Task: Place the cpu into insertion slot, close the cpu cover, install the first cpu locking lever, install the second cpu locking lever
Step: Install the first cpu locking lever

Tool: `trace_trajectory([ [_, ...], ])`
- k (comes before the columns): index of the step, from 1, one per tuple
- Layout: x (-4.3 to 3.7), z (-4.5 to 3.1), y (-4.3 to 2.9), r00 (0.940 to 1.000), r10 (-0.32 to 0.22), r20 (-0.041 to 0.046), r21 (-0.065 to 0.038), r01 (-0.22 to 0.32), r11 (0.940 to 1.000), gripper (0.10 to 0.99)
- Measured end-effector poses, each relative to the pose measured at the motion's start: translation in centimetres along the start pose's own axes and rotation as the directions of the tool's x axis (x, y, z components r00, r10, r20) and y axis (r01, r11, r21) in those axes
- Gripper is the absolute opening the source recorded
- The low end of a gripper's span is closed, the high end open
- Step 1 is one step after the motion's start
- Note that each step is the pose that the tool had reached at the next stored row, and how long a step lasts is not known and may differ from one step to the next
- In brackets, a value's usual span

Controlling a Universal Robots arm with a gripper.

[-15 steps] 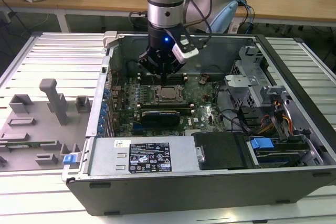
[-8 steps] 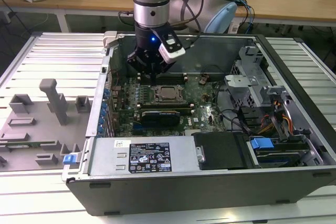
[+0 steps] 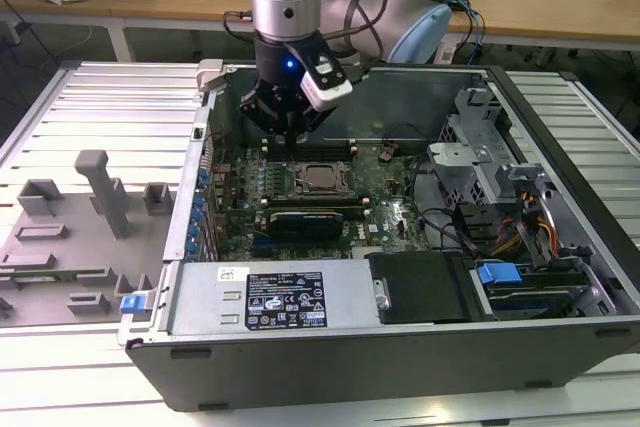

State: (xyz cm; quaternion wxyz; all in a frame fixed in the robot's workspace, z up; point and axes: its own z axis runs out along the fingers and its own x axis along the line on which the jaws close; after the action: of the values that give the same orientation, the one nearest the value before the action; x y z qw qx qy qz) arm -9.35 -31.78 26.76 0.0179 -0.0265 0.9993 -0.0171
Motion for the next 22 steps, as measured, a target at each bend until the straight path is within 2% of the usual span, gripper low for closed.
trace_trajectory([
  [1, -0.01, -0.42, -0.02, 1.0000, 0.000, 0.0006, 0.000, 0.000, 1.0000, 0.106],
  [2, 0.01, -0.44, -0.01, 1.0000, 0.000, 0.0014, -0.002, 0.000, 1.0000, 0.106],
  [3, 0.27, -0.46, 0.00, 1.0000, 0.000, 0.0025, -0.007, 0.000, 1.0000, 0.106],
  [7, 1.39, -0.49, 0.06, 1.0000, 0.000, 0.0067, -0.009, 0.000, 1.0000, 0.106],
  [8, 1.57, -0.48, 0.07, 1.0000, 0.001, 0.0076, -0.012, -0.001, 0.9999, 0.106],
  [9, 1.74, -0.48, 0.08, 1.0000, 0.001, 0.0085, -0.020, -0.001, 0.9998, 0.106],
  [12, 2.20, -0.47, 0.10, 0.9999, 0.003, 0.0112, -0.051, -0.002, 0.9987, 0.106],
  [13, 2.29, -0.47, 0.10, 0.9999, 0.003, 0.0122, -0.066, -0.002, 0.9978, 0.106],
  [16, 2.48, -0.47, 0.12, 0.9999, 0.006, 0.0149, -0.123, -0.004, 0.9924, 0.106],
  [17, 2.54, -0.48, 0.11, 0.9998, 0.008, 0.0161, -0.148, -0.005, 0.9890, 0.106],
  [18, 2.57, -0.48, 0.11, 0.9998, 0.008, 0.0167, -0.163, -0.005, 0.9866, 0.106],
  [19, 2.58, -0.47, 0.09, 0.9998, 0.010, 0.0179, -0.189, -0.006, 0.9819, 0.106],
  [21, 2.59, -0.43, 0.04, 0.9998, 0.011, 0.0192, -0.212, -0.007, 0.9772, 0.106],
  [22, 2.59, -0.38, 0.03, 0.9997, 0.011, 0.0196, -0.219, -0.007, 0.9757, 0.106],
])
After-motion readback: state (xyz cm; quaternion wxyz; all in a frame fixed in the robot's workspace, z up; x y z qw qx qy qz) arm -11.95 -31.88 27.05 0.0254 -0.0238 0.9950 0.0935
